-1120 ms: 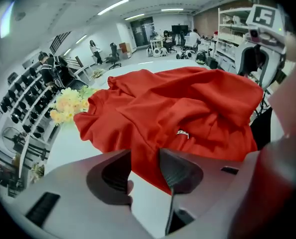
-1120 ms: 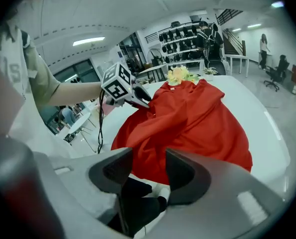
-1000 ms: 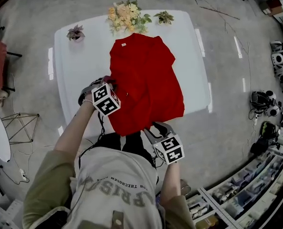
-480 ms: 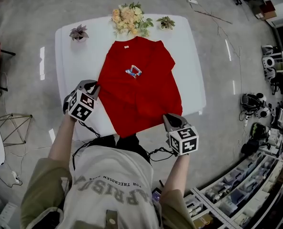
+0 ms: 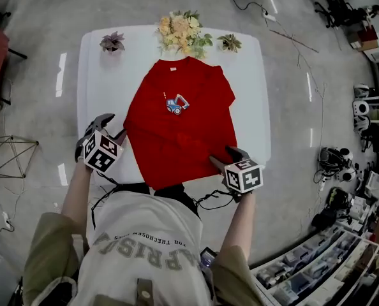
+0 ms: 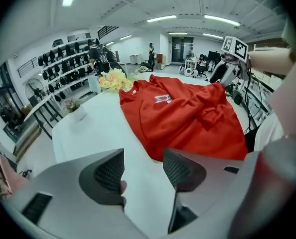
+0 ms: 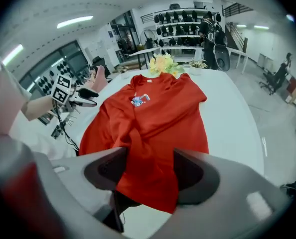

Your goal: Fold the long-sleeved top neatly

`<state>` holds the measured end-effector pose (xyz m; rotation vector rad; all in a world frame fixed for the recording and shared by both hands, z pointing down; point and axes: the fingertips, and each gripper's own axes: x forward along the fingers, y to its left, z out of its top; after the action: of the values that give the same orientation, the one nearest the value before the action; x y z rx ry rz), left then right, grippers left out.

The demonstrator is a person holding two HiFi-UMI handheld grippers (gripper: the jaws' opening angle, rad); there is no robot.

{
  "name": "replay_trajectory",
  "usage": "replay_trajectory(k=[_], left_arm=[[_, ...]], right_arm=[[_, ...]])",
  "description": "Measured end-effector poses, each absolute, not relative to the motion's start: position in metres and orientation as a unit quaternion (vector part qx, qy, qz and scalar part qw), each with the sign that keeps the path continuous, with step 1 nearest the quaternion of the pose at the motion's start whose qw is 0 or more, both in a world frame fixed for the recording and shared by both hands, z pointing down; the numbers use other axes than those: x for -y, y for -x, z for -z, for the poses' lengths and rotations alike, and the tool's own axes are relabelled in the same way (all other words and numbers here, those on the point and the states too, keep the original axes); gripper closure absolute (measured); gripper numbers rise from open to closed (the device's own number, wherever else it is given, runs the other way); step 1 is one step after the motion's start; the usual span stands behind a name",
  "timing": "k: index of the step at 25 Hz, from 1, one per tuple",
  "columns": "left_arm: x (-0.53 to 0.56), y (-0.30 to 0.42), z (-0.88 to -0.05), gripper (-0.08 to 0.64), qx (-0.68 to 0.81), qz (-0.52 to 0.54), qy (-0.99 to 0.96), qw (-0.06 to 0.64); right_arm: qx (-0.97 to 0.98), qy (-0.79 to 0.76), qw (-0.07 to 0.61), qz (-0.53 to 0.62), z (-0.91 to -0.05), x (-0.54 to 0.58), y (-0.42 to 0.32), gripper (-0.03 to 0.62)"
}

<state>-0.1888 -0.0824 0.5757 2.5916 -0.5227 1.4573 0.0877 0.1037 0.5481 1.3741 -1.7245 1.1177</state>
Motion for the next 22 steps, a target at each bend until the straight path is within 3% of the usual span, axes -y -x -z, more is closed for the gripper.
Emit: replay_trajectory(k=[3,8,11,12,15,18,20,22], left_arm=[[0.050,0.175,-0.556,0.333,0.163,-0.481,-0.861,0.042],[-0.033,0.104,-0.562,0.333,0.114,-0.490,-0.863,0.055],[-0.062,0.078,-0.567,0.333,0.113,-0.506,-0.854,0.041],[-0.069,0.071,-0.566,0.333,0.114,-0.508,-0.853,0.040],[-0.081,0.062,-0.564,0.333,0.133,-0.513,-0.846,0.055],[-0.076,0.067,-0.566,0.333,0.168,-0.525,-0.832,0.064],[-0.059,0.076,-0.566,0.333,0.197,-0.537,-0.819,0.051],[-0.033,0.090,-0.563,0.333,0.224,-0.548,-0.806,0.026]], right_arm=[[0.694,-0.486,0.300,-0.438,-0.545,-0.116,-0.086,0.308],[0.734,-0.397,0.319,-0.449,-0.577,-0.126,-0.081,0.330],[0.749,-0.374,0.323,-0.441,-0.577,-0.115,-0.093,0.546],[0.754,-0.371,0.306,-0.448,-0.569,-0.112,-0.099,0.558],[0.747,-0.380,0.273,-0.472,-0.557,-0.106,-0.126,0.558],[0.713,-0.424,0.338,-0.444,-0.581,-0.097,-0.164,0.557],[0.713,-0.432,0.373,-0.409,-0.584,-0.095,-0.177,0.463],[0.727,-0.427,0.371,-0.390,-0.568,-0.100,-0.176,0.313]])
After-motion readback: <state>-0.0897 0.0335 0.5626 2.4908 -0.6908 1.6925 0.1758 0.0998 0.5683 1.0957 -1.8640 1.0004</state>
